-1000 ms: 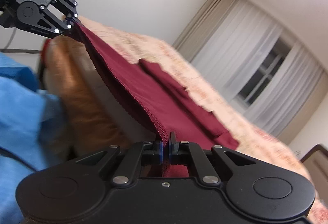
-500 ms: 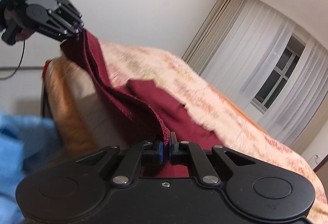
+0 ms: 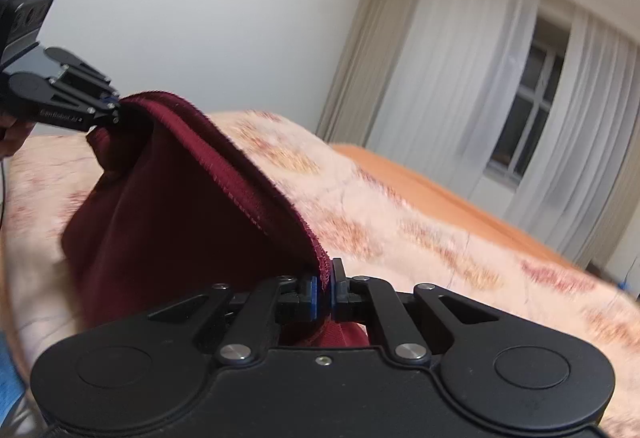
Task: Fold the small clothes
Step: 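Lift the hem with both grippers and carry it over the collar, then lower the hem onto the folded sweater and open both grippers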
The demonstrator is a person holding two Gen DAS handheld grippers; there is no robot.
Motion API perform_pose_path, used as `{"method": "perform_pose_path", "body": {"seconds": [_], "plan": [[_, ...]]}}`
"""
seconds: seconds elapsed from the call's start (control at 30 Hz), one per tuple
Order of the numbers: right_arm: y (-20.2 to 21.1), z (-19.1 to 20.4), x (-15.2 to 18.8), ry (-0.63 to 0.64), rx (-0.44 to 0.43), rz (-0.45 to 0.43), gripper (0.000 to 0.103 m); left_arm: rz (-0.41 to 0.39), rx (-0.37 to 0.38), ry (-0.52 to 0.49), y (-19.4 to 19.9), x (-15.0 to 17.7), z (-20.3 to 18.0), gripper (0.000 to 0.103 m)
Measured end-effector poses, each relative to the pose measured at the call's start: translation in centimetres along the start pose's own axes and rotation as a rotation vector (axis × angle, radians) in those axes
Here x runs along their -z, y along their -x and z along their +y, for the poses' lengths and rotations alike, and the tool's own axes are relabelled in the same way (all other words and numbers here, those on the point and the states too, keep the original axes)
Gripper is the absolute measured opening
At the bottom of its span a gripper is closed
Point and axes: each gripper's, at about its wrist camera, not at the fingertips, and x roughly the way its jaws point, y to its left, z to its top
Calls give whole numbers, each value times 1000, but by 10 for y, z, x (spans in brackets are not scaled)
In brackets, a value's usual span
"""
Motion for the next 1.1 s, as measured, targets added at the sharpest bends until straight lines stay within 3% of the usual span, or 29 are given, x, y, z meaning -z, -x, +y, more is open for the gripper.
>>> {"method": "perform_pose_path", "body": {"seconds": [0.23,0.43,0.5,0.53,0.57,0.63,0.7,0.8,0.93,1.03,1.1], "plan": [[-99,-44,28,-152,-46,116,5,181,12,129,-109,38,32,4],[-157,-45,56,-235,-74,206,11,271,48,196,-147,60,42,6],[-167,-48,63,-268,-82,217,23,289,64,238,-150,61,49,13],[-171,-52,65,-288,-81,220,28,288,64,254,-150,62,52,26],[-173,-55,67,-310,-80,222,38,285,65,260,-148,62,54,44],[-174,-62,70,-353,-77,224,56,269,59,259,-144,62,57,69],[-172,-68,72,-387,-80,226,81,247,61,262,-137,59,61,79],[-168,-80,74,-452,-87,221,102,216,80,288,-127,58,69,92],[-150,-94,78,-556,-104,179,102,177,107,279,-108,63,69,99],[-127,-96,84,-556,-130,131,102,184,126,194,-99,72,54,99],[-116,-92,89,-519,-112,137,102,202,100,115,-100,80,39,98]]}}
